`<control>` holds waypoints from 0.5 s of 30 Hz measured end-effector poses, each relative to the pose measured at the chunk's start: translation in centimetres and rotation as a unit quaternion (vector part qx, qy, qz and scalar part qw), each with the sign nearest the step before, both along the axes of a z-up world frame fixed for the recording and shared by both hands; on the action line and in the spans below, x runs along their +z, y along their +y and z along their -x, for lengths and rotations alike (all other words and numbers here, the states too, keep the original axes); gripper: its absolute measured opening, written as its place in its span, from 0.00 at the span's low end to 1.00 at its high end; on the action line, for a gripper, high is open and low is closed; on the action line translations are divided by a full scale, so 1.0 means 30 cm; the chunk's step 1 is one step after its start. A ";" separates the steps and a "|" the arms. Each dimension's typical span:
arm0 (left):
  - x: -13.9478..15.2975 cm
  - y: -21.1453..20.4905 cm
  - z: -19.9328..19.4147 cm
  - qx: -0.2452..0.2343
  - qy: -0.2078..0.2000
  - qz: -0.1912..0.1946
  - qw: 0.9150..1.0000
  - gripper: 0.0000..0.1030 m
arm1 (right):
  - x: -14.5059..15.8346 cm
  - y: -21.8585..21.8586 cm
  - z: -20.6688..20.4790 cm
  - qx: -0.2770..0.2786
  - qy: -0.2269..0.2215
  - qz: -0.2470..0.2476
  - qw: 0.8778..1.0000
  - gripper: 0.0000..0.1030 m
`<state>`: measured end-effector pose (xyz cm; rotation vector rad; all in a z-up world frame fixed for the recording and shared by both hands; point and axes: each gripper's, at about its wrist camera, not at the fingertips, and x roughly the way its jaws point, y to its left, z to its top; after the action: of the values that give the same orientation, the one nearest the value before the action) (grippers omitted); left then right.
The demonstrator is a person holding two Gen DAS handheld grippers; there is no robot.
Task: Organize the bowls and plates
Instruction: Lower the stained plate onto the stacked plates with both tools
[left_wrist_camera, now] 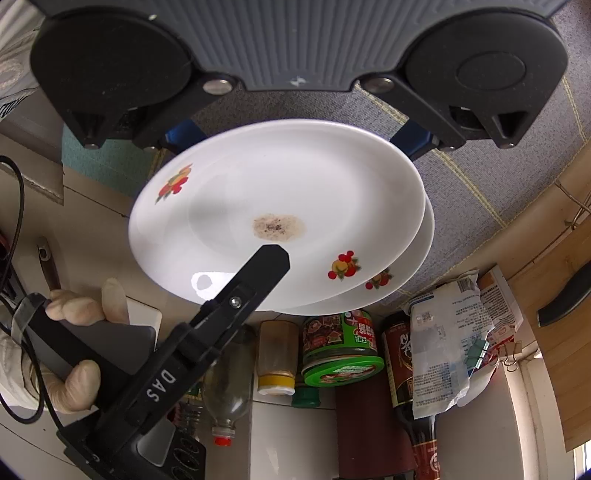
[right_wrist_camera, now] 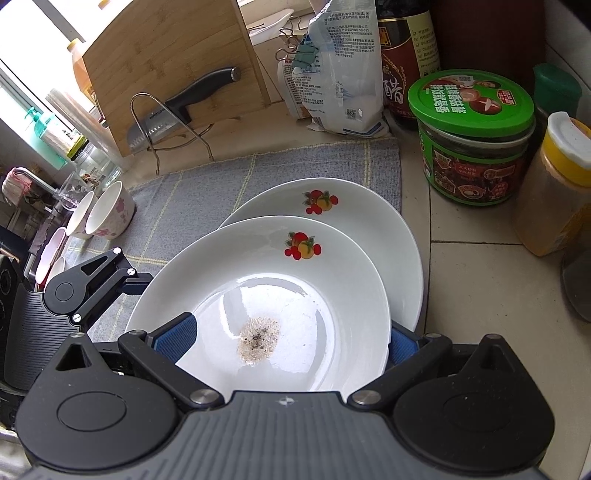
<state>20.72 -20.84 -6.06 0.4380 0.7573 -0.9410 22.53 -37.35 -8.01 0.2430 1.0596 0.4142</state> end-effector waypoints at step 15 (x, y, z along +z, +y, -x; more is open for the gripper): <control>0.022 0.031 -0.016 0.021 0.000 0.008 1.000 0.98 | 0.019 -0.019 0.022 -0.019 -0.006 -0.007 1.000 1.00</control>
<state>21.20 -19.90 -5.40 0.4066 0.7559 -0.9065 21.86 -37.92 -7.44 0.2724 1.0390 0.3882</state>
